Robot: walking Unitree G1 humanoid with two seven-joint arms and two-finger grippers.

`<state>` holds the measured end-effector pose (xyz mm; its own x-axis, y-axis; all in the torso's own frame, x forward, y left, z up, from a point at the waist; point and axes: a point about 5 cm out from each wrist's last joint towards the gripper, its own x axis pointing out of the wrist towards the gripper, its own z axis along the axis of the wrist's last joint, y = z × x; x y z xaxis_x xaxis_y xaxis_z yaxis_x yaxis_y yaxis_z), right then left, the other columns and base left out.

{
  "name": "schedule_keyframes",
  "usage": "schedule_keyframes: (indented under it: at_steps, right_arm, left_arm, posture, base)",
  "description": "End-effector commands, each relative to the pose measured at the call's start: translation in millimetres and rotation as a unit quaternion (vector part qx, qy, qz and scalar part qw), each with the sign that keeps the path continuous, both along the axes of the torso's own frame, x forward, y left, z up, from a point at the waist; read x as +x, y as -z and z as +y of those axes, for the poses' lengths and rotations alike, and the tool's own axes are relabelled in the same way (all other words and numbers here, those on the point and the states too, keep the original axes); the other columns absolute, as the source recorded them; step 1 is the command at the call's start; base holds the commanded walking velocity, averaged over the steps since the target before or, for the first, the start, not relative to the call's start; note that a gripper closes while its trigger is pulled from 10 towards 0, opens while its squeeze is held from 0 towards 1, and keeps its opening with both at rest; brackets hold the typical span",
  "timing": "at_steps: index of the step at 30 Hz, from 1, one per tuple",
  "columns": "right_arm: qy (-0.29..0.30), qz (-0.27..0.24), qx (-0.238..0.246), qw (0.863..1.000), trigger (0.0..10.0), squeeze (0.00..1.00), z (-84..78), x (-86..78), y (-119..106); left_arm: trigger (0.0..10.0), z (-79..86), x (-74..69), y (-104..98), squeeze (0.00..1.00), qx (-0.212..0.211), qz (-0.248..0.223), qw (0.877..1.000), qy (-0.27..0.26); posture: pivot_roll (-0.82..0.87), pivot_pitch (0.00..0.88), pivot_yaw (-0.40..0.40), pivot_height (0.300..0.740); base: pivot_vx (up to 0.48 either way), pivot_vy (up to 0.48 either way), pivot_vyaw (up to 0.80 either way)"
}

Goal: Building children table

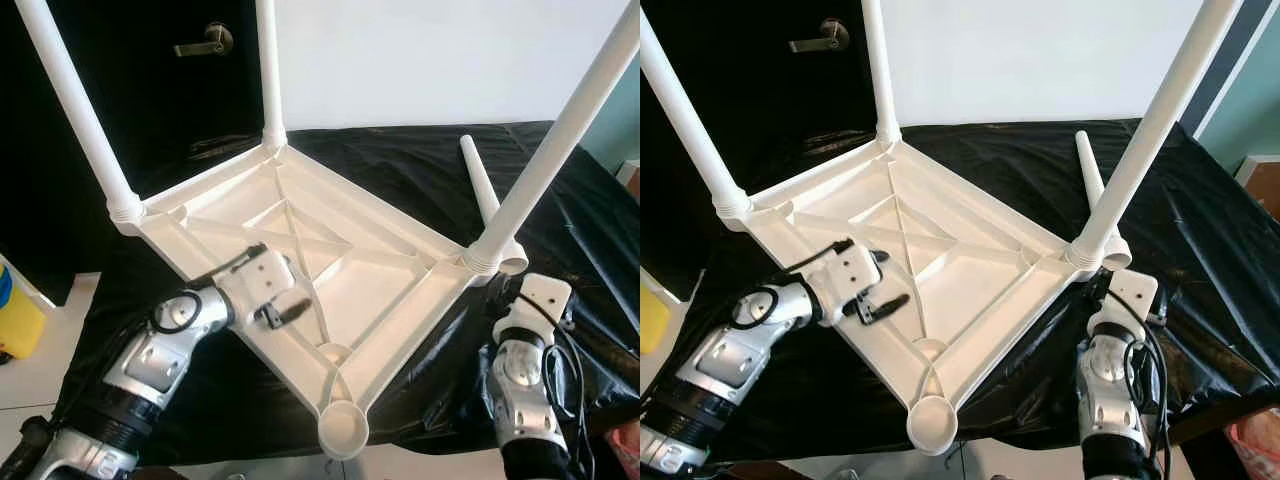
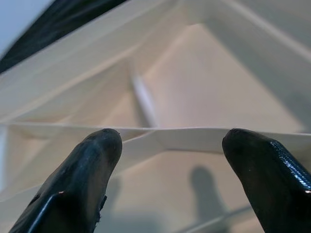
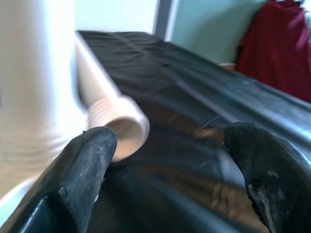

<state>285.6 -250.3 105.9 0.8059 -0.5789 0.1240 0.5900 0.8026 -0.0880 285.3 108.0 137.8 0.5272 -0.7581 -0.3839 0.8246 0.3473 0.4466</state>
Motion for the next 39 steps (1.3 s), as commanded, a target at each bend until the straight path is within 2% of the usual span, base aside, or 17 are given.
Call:
schedule_keyframes:
  at_steps: [1, 2, 9, 11, 12, 14, 15, 16, 18, 20, 23, 25, 29, 30, 31, 34, 39]
  right_arm:
    - [0.012, 0.013, 0.002, 1.0, 10.0, 0.0, -3.4, -1.4, 5]
    - [0.024, 0.008, 0.001, 1.0, 10.0, 0.0, -8.2, 10.0, -4]
    - [0.02, 0.005, -0.001, 1.0, 10.0, 0.0, -9.9, 24.9, -14]
    - [0.011, 0.005, 0.0, 1.0, 10.0, 0.0, -8.7, 31.4, -17]
    - [-0.01, 0.004, 0.006, 1.0, 10.0, 0.0, -3.6, 42.0, -23]
    - [-0.01, 0.004, 0.006, 1.0, 10.0, 0.0, -3.6, 42.0, -23]
    - [-0.062, 0.0, 0.011, 0.998, 10.0, 0.0, 11.1, 60.7, -34]
    - [-0.085, 0.001, 0.015, 0.996, 10.0, 0.0, 18.0, 67.1, -37]
    - [-0.085, 0.001, 0.015, 0.996, 10.0, 0.0, 18.0, 67.1, -37]
    - [-0.119, 0.006, 0.02, 0.993, 10.0, 0.0, 28.4, 76.2, -40]
    - [-0.135, 0.006, 0.021, 0.991, 10.0, 0.0, 33.6, 80.7, -42]
    - [-0.153, 0.005, 0.014, 0.988, 10.0, 0.0, 39.2, 87.0, -47]
    - [-0.145, 0.002, 0.012, 0.989, 10.0, 0.0, 36.0, 87.7, -49]
    - [-0.13, -0.001, 0.013, 0.991, 10.0, 0.0, 29.7, 85.1, -48]
    - [-0.13, -0.001, 0.013, 0.991, 10.0, 0.0, 29.7, 85.1, -48]
    - [-0.104, -0.008, 0.008, 0.995, 10.0, 0.0, 15.7, 72.4, -40]
    - [-0.118, -0.012, 0.007, 0.993, 10.0, 0.0, 11.9, 58.6, -29]
  left_arm:
    - [10.0, -2.9, -3.3, 1, 0.0, 0.006, 0.008, 1.0, 0.014]
    - [10.0, -10.0, -11.0, 5, 0.0, 0.011, 0.021, 0.999, 0.043]
    - [10.0, -13.1, -20.8, 7, 0.0, 0.015, 0.04, 0.996, 0.074]
    - [10.0, -12.9, -23.0, 7, 0.0, 0.016, 0.046, 0.996, 0.08]
    - [10.0, -13.3, -25.9, 8, 0.0, 0.021, 0.055, 0.994, 0.09]
    - [10.0, -13.3, -25.9, 8, 0.0, 0.021, 0.055, 0.994, 0.09]
    - [10.0, -16.7, -30.4, 11, 0.0, 0.027, 0.066, 0.992, 0.106]
    - [10.0, -19.0, -31.3, 11, 0.0, 0.027, 0.069, 0.991, 0.11]
    - [10.0, -19.0, -31.3, 11, 0.0, 0.027, 0.069, 0.991, 0.11]
    - [10.0, -25.1, -32.2, 12, 0.0, 0.023, 0.073, 0.99, 0.117]
    - [10.0, -28.9, -33.1, 12, 0.0, 0.022, 0.075, 0.989, 0.122]
    - [10.0, -38.1, -34.4, 11, 0.0, 0.013, 0.07, 0.989, 0.13]
    - [10.0, -41.0, -30.7, 9, 0.0, 0.004, 0.06, 0.991, 0.118]
    - [10.0, -39.1, -23.4, 3, 0.0, -0.006, 0.037, 0.995, 0.095]
    - [10.0, -39.1, -23.4, 3, 0.0, -0.006, 0.037, 0.995, 0.095]
    - [10.0, -25.2, -3.4, -16, 0.0, -0.038, -0.028, 0.998, 0.03]
    - [10.0, -8.4, 4.8, -28, 0.0, -0.058, -0.047, 0.997, -0.003]
  posture:
    - [0.01, 0.004, -0.039, 0.74]
    - [0.01, 0.003, -0.039, 0.74]
    - [0.01, 0.004, -0.037, 0.74]
    - [0.02, 0.004, -0.035, 0.74]
    - [0.02, 0.001, -0.032, 0.74]
    - [0.02, 0.001, -0.032, 0.74]
    - [0.02, 0.0, -0.032, 0.74]
    - [0.02, 0.0, -0.033, 0.74]
    - [0.02, 0.0, -0.033, 0.74]
    - [0.02, 0.0, -0.039, 0.74]
    - [0.02, 0.0, -0.039, 0.74]
    - [0.02, 0.0, -0.049, 0.74]
    - [0.02, 0.0, -0.053, 0.74]
    - [0.02, 0.0, -0.059, 0.74]
    - [0.02, 0.0, -0.059, 0.74]
    - [0.03, 0.0, -0.062, 0.74]
    - [0.03, 0.001, -0.06, 0.74]
  base:
    - [0.0, 0.0, 0.0]
    - [0.0, 0.0, 0.0]
    - [0.0, 0.0, 0.0]
    - [0.0, 0.0, 0.0]
    - [0.0, 0.0, 0.0]
    - [0.0, 0.0, 0.0]
    - [0.0, 0.0, 0.0]
    - [0.0, 0.0, 0.0]
    - [0.0, 0.0, 0.0]
    - [0.0, 0.0, 0.0]
    - [0.0, 0.0, 0.0]
    - [0.0, 0.0, 0.0]
    - [0.0, 0.0, 0.0]
    - [0.0, 0.0, 0.0]
    - [0.0, 0.0, 0.0]
    - [0.0, 0.0, 0.0]
    - [0.0, 0.0, 0.0]
